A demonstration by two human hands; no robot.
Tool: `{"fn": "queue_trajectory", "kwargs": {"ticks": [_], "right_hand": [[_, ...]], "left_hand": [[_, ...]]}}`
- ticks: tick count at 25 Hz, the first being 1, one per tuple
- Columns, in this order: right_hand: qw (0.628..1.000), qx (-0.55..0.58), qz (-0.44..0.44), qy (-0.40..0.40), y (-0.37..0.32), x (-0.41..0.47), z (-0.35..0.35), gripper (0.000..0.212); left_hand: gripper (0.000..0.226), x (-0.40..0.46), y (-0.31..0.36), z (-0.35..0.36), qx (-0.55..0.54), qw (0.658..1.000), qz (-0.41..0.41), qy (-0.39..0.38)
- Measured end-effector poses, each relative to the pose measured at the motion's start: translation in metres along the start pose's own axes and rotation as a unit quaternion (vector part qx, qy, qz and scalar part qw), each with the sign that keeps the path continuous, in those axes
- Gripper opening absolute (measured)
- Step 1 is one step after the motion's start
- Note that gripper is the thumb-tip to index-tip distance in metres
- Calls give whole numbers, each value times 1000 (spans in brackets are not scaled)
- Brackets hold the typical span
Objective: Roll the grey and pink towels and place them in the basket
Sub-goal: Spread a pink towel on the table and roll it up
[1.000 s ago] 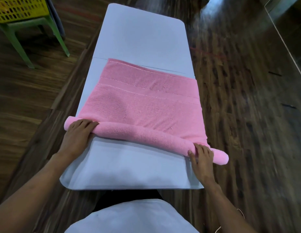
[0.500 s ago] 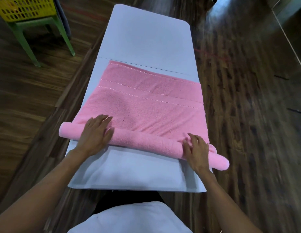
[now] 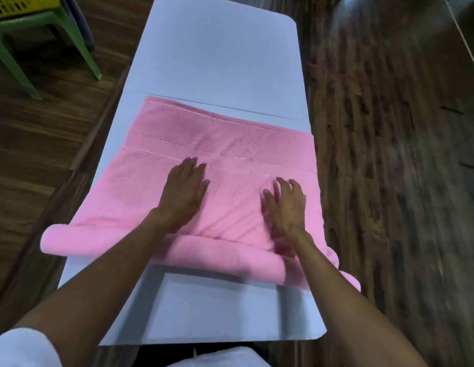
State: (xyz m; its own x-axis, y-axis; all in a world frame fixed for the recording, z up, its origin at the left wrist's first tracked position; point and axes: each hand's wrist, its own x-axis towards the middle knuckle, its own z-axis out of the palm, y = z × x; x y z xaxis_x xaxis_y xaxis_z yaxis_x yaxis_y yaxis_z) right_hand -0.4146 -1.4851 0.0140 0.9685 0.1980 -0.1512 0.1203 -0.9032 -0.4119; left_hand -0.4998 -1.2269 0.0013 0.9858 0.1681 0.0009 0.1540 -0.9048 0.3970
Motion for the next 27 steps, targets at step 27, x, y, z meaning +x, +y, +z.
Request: {"fn": "queue_trajectory", "kwargs": {"ticks": [27], "right_hand": [[995,-81,-62,6,-32,190,39,67]], "left_hand": [[61,134,-106,0,81,982,-166,49]]}}
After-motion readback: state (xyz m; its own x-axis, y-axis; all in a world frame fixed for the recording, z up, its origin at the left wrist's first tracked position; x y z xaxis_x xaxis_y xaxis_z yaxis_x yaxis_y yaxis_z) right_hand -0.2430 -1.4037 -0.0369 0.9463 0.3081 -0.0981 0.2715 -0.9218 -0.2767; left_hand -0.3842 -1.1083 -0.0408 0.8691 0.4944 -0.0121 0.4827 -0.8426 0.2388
